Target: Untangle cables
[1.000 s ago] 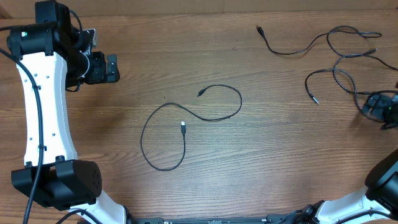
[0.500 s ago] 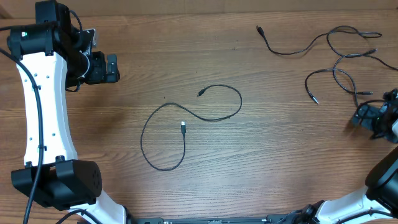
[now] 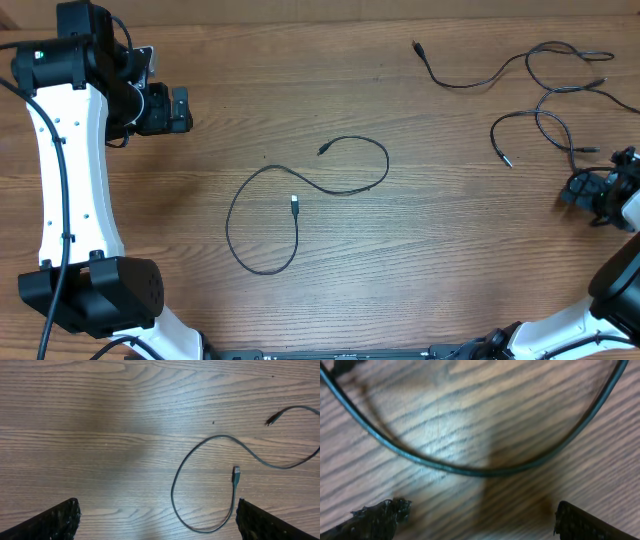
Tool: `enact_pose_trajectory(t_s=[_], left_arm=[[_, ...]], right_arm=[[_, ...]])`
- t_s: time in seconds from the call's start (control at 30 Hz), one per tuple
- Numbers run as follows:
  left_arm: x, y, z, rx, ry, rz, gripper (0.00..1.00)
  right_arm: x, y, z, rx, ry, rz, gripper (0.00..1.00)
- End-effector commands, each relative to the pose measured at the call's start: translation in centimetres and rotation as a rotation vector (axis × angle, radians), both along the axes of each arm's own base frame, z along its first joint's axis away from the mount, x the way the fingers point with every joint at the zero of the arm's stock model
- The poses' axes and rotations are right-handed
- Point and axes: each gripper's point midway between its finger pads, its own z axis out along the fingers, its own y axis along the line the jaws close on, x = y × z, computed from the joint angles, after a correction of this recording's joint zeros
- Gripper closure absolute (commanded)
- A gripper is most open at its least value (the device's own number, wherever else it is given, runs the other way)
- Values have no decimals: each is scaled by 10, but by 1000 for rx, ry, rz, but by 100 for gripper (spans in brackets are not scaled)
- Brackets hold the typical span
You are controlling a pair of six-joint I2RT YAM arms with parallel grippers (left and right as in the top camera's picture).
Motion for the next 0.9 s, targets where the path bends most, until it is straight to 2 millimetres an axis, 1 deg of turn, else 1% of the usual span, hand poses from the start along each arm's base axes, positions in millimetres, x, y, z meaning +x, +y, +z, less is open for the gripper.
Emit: enact_pose_trajectory(t_s=[0.0, 0.1, 0.23, 0.37, 0.43, 0.53, 0.87], left_arm=[[0, -4, -2, -8, 7, -24, 0], [0, -4, -2, -8, 7, -24, 0], [0, -4, -2, -8, 7, -24, 1], [0, -4, -2, -8, 7, -24, 0], [0, -4, -2, -8, 7, -24, 0], [0, -4, -2, -8, 7, -24, 1], [0, -4, -2, -8, 7, -24, 1]], right_arm=[[-1, -1, -8, 2, 8, -1, 0], [0, -2, -15, 5, 13, 0, 0], [-5, 2, -36, 37, 48, 0, 0], [-7, 4, -51, 53, 68, 0, 0], [-7, 4, -56, 56, 71, 0, 0], [-4, 1, -57, 47, 60, 0, 0], [14, -12, -48, -12, -17, 7, 0]])
